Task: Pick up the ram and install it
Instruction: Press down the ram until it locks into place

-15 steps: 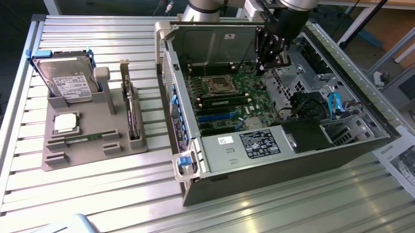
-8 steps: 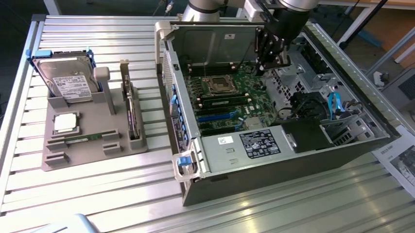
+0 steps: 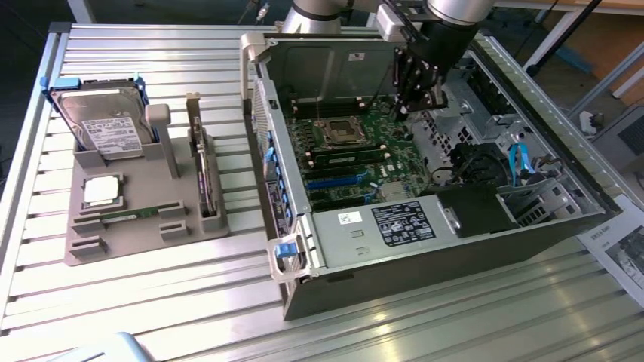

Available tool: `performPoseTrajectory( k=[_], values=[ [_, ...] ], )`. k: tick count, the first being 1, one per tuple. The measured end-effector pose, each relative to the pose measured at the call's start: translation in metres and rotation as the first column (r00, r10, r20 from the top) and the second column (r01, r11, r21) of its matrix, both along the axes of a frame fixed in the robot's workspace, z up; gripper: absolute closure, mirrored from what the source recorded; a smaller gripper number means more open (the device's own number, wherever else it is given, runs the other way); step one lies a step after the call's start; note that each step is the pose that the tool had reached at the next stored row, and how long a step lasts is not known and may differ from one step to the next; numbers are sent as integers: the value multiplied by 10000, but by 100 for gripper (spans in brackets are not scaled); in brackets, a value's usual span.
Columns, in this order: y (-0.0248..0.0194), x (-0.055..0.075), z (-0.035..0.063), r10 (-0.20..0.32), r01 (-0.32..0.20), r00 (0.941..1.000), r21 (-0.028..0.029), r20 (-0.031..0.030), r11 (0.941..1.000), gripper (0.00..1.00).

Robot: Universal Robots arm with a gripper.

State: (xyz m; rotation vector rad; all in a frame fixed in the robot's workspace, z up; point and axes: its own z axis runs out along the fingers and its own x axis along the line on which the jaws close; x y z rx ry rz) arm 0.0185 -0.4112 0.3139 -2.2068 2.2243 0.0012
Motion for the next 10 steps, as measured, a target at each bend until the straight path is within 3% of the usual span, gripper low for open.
performPoseTrajectory(
  k=[10],
  values=[
    [0, 0, -82, 1, -1, 10000, -1, 0, 10000, 90]
  ],
)
